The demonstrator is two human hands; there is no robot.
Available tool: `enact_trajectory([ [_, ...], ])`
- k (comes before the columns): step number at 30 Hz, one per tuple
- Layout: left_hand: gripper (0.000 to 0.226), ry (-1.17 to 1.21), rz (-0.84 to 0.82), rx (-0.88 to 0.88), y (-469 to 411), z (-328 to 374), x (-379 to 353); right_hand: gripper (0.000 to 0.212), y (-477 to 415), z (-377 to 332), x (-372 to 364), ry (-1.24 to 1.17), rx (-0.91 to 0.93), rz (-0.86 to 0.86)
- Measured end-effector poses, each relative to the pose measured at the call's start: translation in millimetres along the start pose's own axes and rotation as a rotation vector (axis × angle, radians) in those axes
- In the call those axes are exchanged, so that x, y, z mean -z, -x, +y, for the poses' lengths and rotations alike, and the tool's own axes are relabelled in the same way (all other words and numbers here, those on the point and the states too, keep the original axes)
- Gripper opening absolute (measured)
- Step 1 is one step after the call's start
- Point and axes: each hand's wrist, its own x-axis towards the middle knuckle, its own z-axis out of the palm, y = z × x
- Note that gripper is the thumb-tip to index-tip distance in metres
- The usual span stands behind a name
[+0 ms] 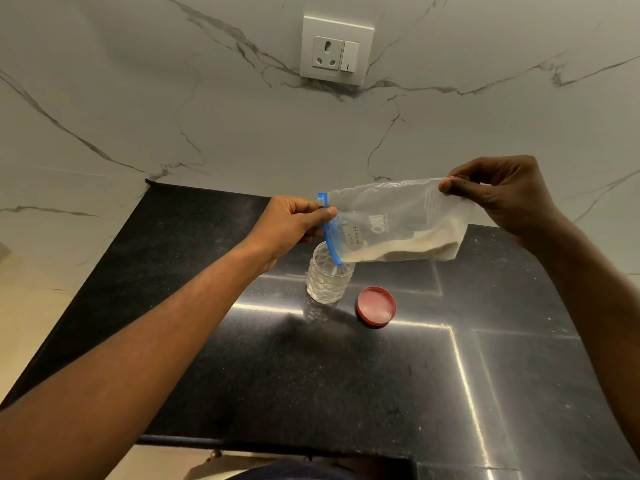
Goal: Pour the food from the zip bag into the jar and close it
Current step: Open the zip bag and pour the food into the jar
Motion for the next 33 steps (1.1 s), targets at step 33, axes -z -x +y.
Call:
enact_trajectory([
  [33,0.011,0.0,0.026,0.026,9,-12,15,0.012,-18,-46,-25,0.152,0.029,-0.103],
])
